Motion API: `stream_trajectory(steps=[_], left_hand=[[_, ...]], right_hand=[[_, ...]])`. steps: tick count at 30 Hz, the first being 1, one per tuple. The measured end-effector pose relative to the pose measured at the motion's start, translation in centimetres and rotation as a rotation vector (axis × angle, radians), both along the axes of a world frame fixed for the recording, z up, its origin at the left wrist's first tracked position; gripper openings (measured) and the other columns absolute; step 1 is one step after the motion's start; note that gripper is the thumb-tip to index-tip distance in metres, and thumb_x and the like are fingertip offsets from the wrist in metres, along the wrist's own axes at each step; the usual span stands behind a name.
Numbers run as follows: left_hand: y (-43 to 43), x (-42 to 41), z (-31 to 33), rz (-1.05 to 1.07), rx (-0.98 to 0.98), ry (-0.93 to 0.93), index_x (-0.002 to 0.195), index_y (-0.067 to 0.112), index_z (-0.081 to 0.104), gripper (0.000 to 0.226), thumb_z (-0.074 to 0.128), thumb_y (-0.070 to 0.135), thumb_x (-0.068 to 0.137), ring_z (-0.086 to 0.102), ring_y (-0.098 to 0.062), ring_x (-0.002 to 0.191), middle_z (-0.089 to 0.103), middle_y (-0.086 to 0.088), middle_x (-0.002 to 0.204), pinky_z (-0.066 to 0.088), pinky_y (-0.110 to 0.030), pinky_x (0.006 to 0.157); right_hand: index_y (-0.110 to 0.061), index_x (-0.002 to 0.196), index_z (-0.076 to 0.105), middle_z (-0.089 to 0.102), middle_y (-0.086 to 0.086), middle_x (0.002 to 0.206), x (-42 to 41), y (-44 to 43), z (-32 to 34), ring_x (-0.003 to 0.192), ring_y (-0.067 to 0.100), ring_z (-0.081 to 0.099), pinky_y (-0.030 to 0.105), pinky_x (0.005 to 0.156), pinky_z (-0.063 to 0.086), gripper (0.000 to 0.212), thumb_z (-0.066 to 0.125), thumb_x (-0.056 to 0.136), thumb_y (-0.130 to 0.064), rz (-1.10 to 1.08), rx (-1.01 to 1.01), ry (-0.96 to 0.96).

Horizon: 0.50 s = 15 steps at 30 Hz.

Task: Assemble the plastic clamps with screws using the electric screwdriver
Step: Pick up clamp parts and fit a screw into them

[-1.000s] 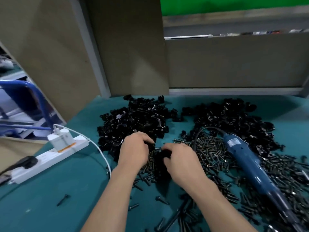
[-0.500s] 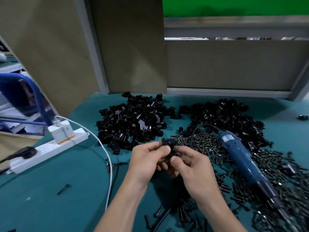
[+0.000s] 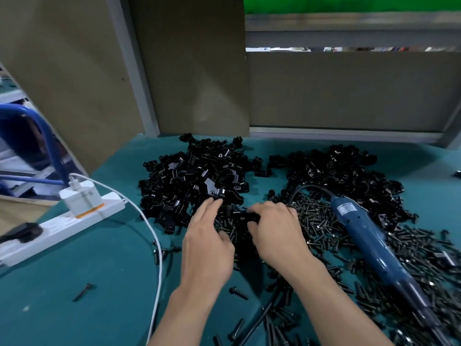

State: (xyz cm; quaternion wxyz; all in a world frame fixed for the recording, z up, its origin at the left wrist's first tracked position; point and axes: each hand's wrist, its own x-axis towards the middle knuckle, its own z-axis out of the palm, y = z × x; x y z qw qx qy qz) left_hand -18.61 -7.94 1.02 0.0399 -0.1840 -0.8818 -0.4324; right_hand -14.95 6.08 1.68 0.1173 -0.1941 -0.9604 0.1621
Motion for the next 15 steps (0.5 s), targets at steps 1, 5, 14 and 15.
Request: stream_trajectory(steps=[1, 5, 14, 15], left_hand=[[0.0, 0.0, -0.1, -0.003, -0.004, 0.012, 0.149, 0.036, 0.053, 0.068, 0.059, -0.004, 0.094, 0.063, -0.017, 0.123, 0.043, 0.021, 0.156, 0.051, -0.028, 0.106], [0.1, -0.2, -0.4, 0.002, 0.078, 0.022, 0.13, 0.045, 0.066, 0.054, 0.066, 0.006, 0.093, 0.061, 0.003, 0.095, 0.062, 0.03, 0.116, 0.052, -0.014, 0.088], [0.5, -0.3, -0.4, 0.034, 0.095, -0.018, 0.116, 0.044, 0.075, 0.042, 0.063, 0.01, 0.094, 0.067, -0.001, 0.084, 0.074, 0.021, 0.102, 0.056, -0.02, 0.081], [0.4, -0.4, -0.4, 0.085, 0.085, 0.01, 0.123, 0.041, 0.072, 0.045, 0.063, 0.009, 0.094, 0.068, -0.005, 0.098, 0.072, 0.019, 0.115, 0.056, -0.028, 0.094]], right_hand=[[-0.033, 0.127, 0.064, 0.061, -0.01, 0.118, 0.0, 0.1, -0.1, 0.118, 0.016, 0.048, 0.028, 0.1, 0.027, 0.028, 0.059, 0.101, -0.025, -0.012, -0.026, 0.045], [-0.038, 0.092, 0.069, 0.064, -0.021, 0.087, 1.5, 0.4, -0.2, 0.09, 0.0, 0.06, 0.008, 0.076, 0.041, 0.028, 0.069, 0.093, -0.01, -0.091, -0.373, 0.379], [-0.041, 0.106, 0.075, 0.074, -0.018, 0.079, 1.9, 0.4, 0.7, 0.071, -0.005, 0.069, 0.009, 0.061, 0.052, 0.024, 0.074, 0.093, -0.02, -0.105, -0.605, 0.323], [-0.043, 0.113, 0.073, 0.073, -0.019, 0.086, 1.6, 0.4, 1.0, 0.075, -0.008, 0.068, 0.005, 0.063, 0.049, 0.03, 0.072, 0.094, -0.019, -0.091, -0.58, 0.333]])
